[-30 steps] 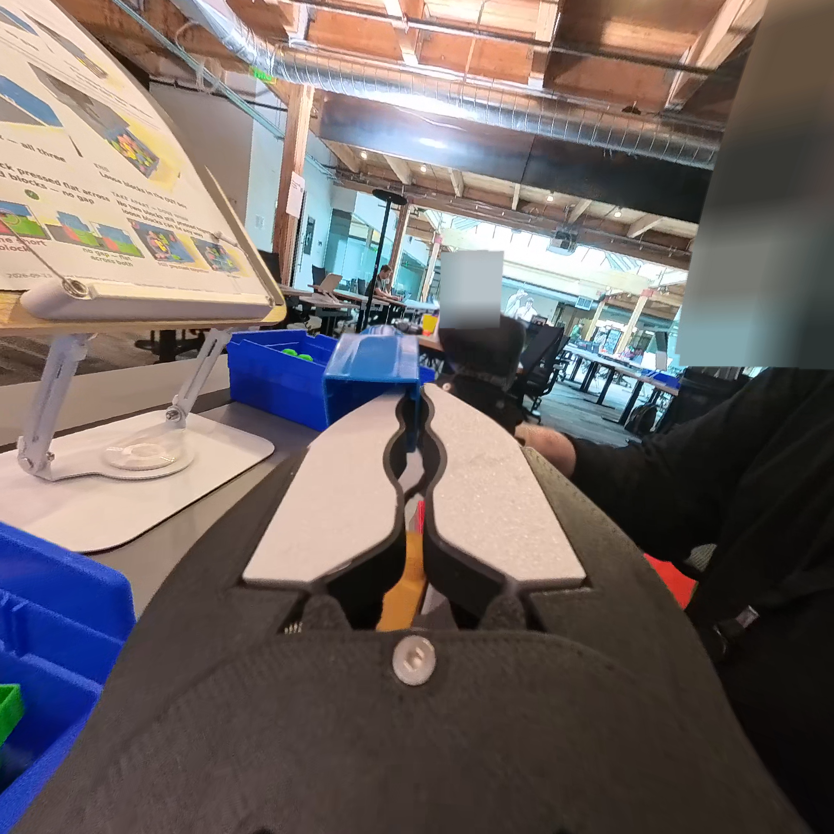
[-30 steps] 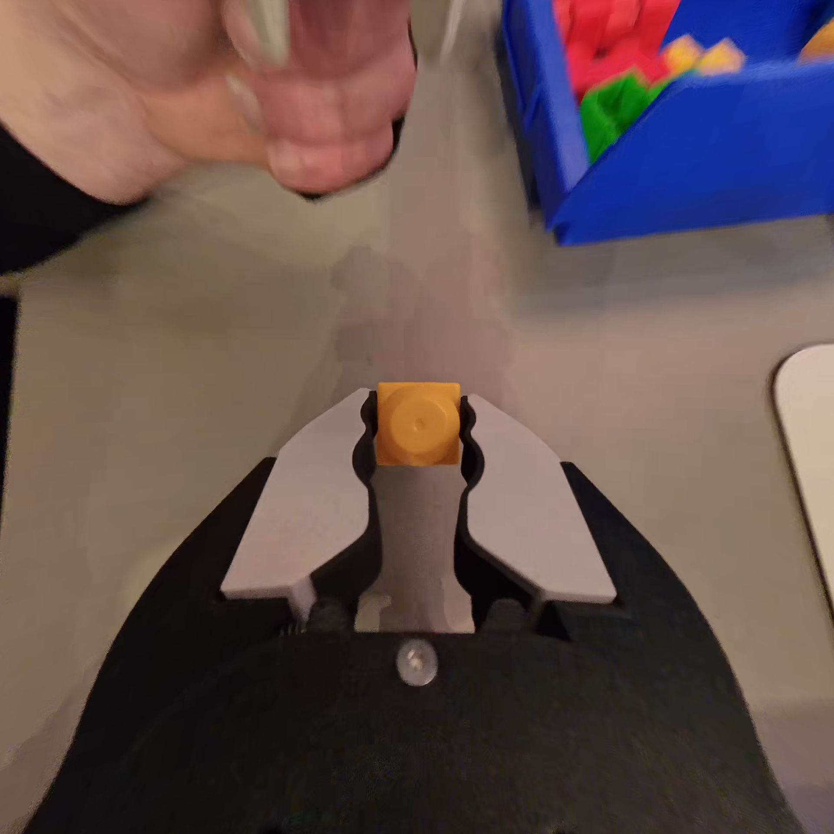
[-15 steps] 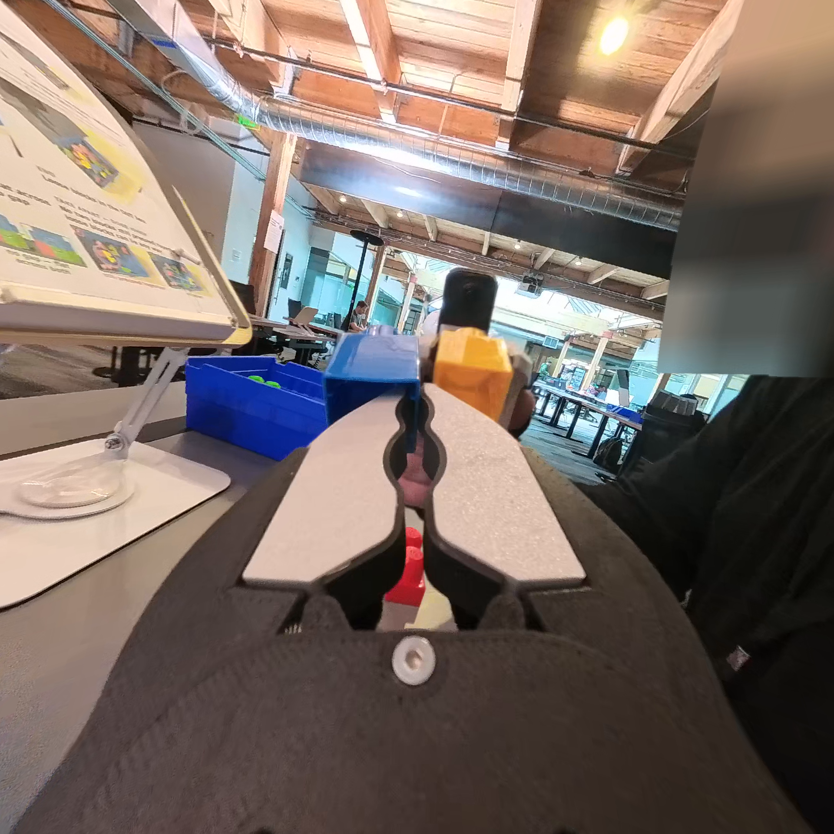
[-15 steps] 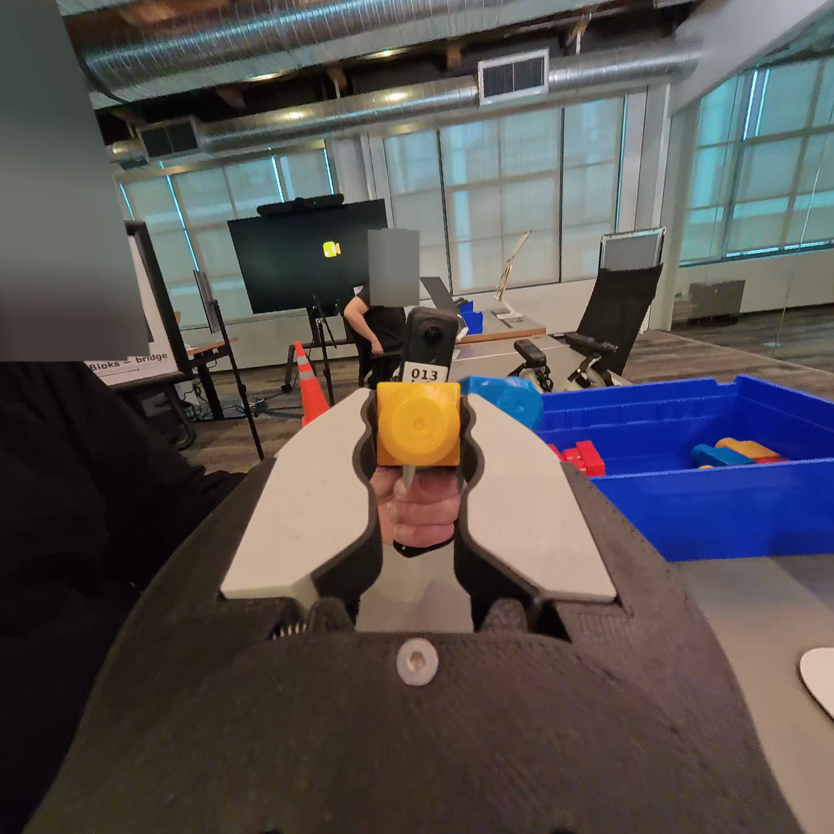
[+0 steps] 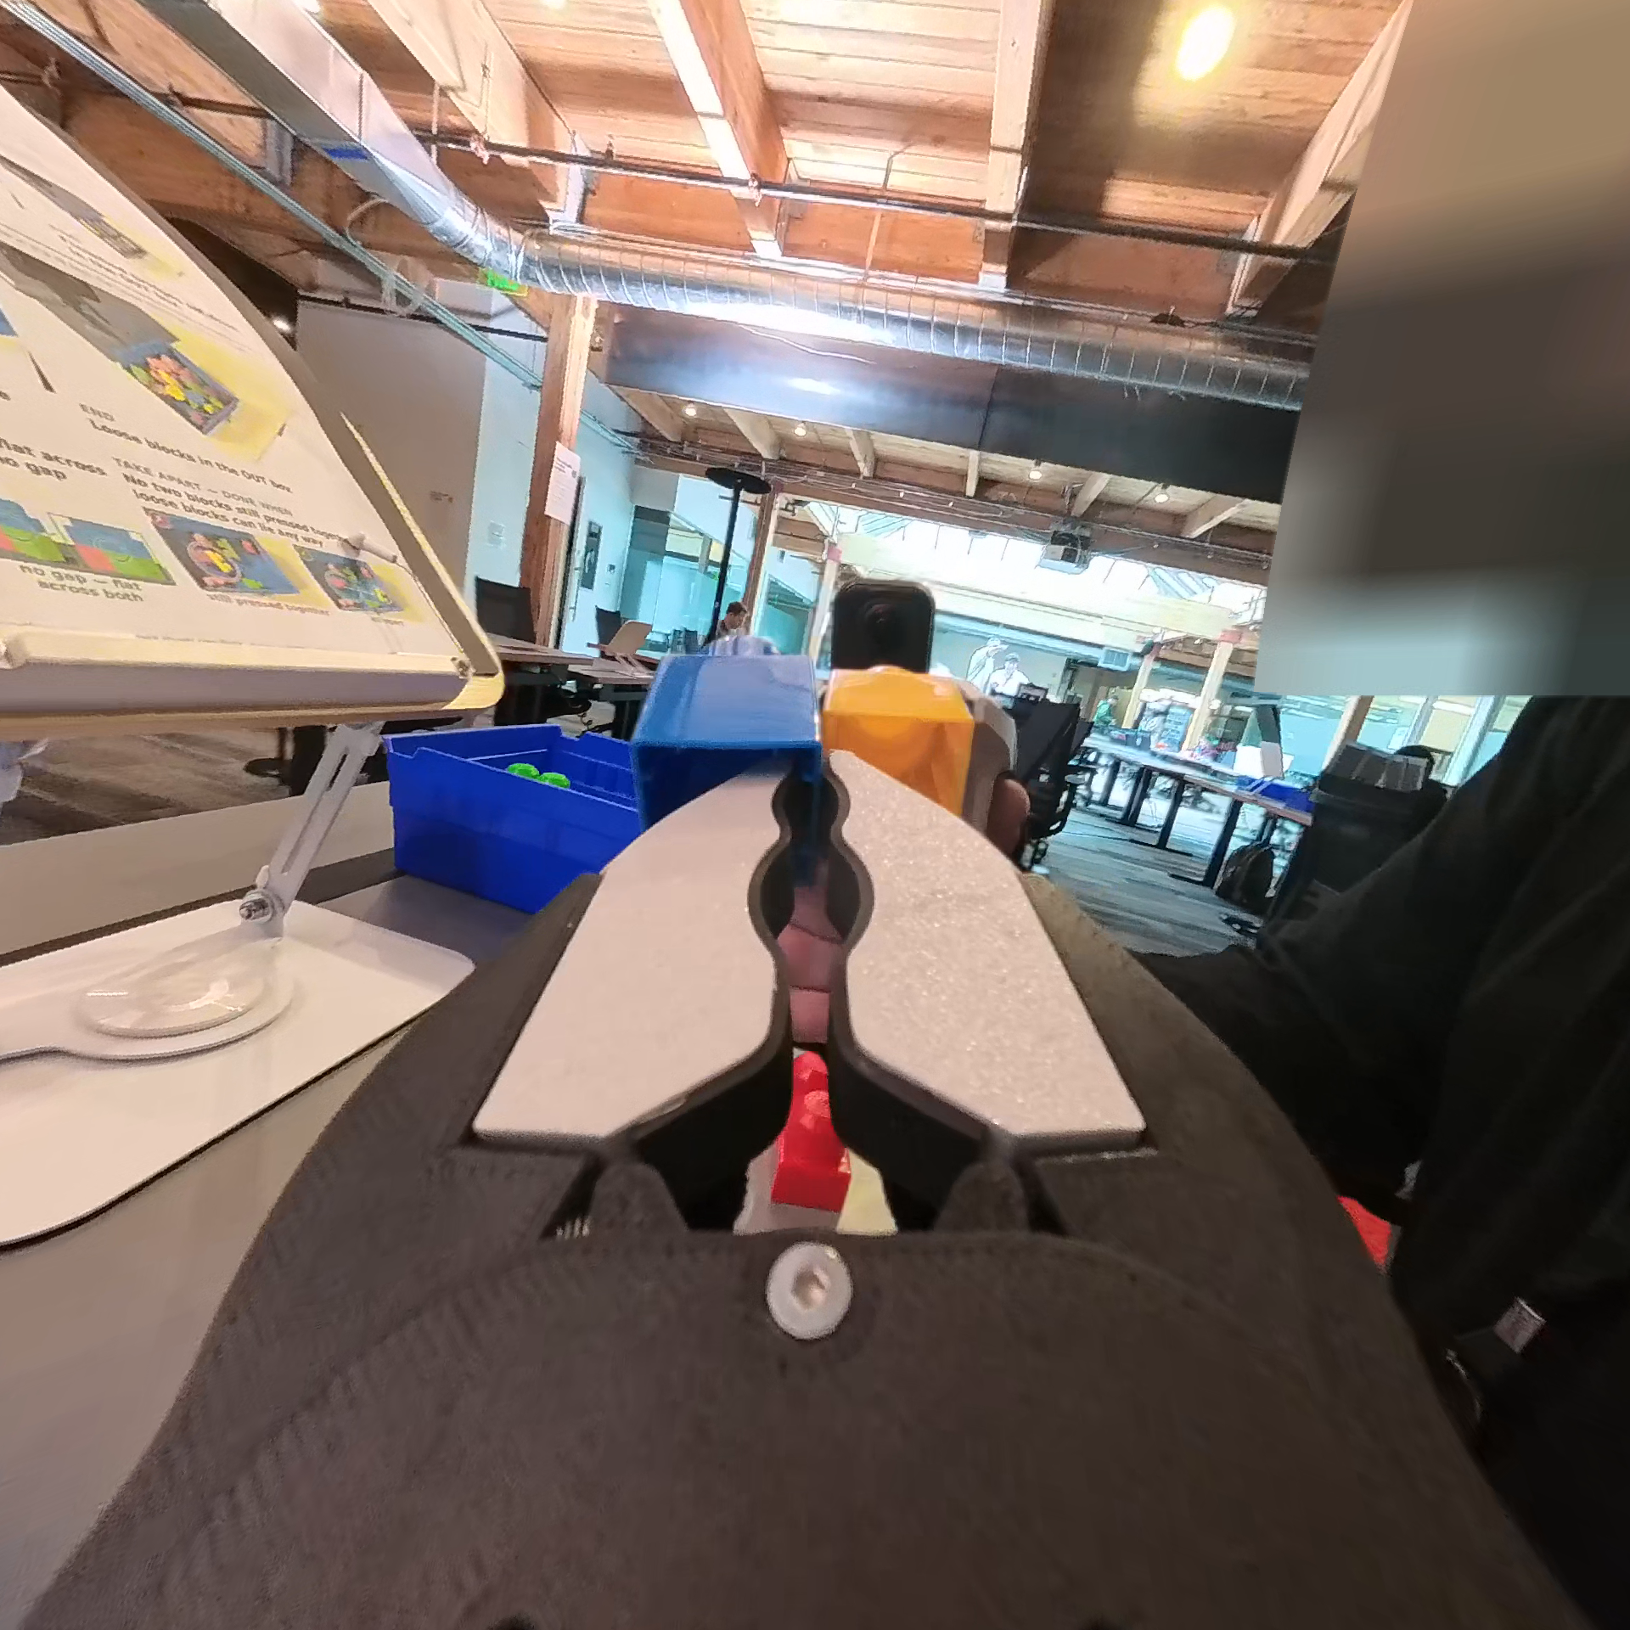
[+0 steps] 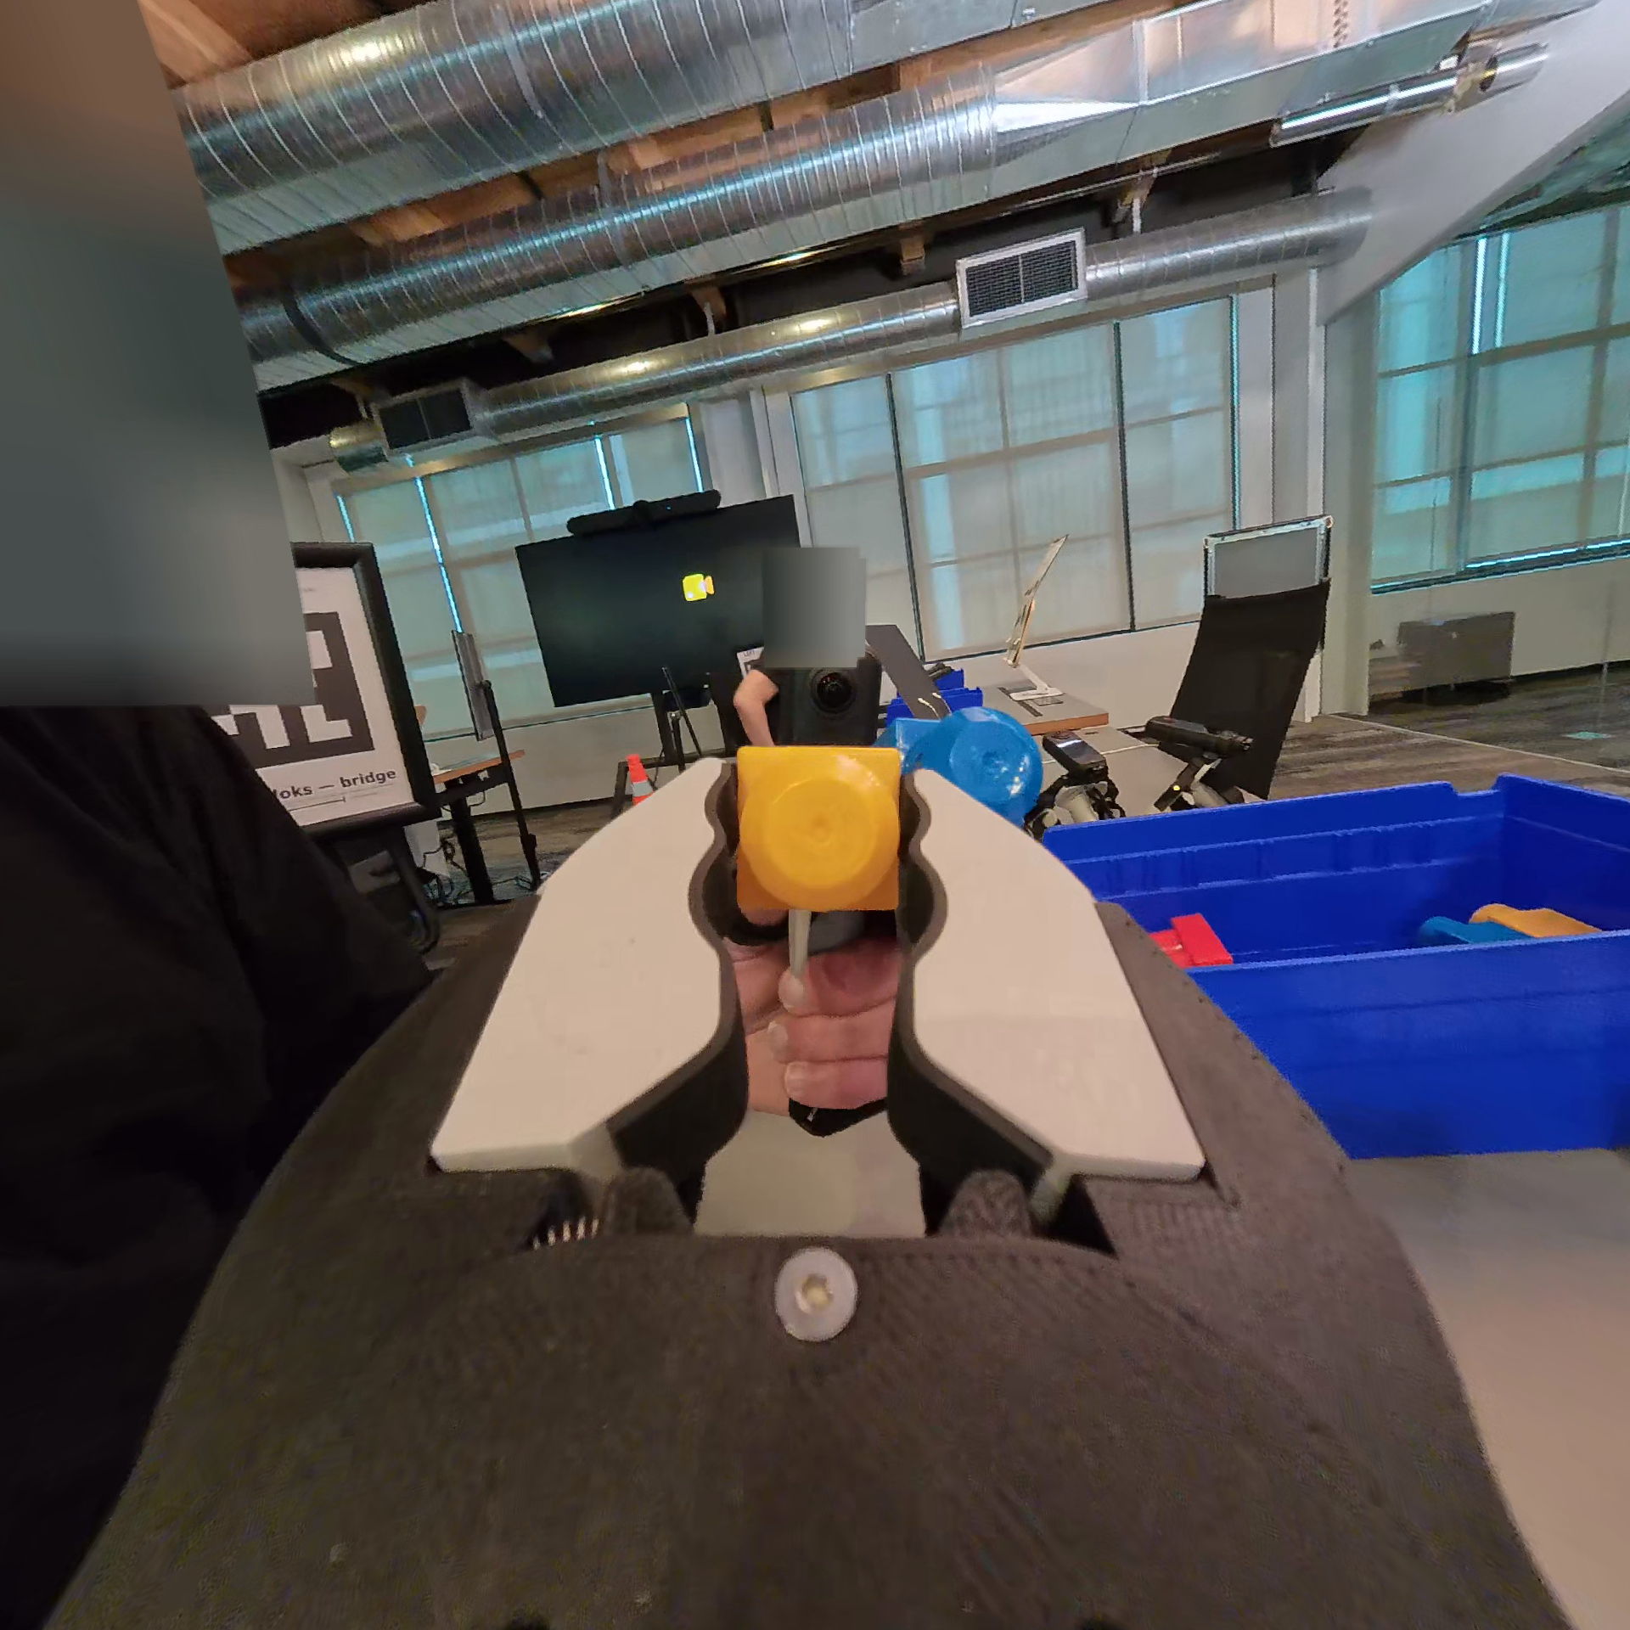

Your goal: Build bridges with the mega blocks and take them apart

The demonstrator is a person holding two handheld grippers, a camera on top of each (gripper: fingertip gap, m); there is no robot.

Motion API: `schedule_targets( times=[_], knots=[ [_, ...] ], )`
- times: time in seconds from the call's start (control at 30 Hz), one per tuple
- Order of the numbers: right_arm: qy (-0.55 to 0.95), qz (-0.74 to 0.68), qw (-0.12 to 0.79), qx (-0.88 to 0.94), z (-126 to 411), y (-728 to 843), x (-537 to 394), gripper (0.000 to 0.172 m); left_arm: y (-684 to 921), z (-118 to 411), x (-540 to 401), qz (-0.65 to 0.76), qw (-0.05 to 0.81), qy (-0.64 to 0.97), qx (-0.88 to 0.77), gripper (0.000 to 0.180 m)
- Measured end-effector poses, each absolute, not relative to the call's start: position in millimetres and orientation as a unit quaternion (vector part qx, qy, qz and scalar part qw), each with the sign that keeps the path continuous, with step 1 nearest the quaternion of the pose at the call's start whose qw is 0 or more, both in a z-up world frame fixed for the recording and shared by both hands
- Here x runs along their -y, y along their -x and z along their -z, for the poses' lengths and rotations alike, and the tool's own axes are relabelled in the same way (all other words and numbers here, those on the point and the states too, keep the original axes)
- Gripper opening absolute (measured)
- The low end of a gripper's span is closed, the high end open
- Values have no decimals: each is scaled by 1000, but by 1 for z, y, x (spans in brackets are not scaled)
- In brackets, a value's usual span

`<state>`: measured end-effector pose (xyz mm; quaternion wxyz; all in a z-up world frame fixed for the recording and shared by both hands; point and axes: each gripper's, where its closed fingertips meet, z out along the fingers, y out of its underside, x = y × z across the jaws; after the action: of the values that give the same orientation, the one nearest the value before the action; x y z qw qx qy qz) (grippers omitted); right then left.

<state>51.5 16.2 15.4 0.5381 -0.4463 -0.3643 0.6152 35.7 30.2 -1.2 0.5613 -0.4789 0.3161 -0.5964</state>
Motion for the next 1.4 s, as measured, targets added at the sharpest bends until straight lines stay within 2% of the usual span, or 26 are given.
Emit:
schedule_targets(
  times=[0.77, 1.4],
  knots=[
    [459, -601, 517, 401, -10, -44, -11, 35, -46, 6, -27, 528, 590, 499, -351, 6],
    [472, -576, 547, 381, -15, -46, -17, 34, -42, 2, -30, 570, 587, 487, -308, 4]
  ],
)
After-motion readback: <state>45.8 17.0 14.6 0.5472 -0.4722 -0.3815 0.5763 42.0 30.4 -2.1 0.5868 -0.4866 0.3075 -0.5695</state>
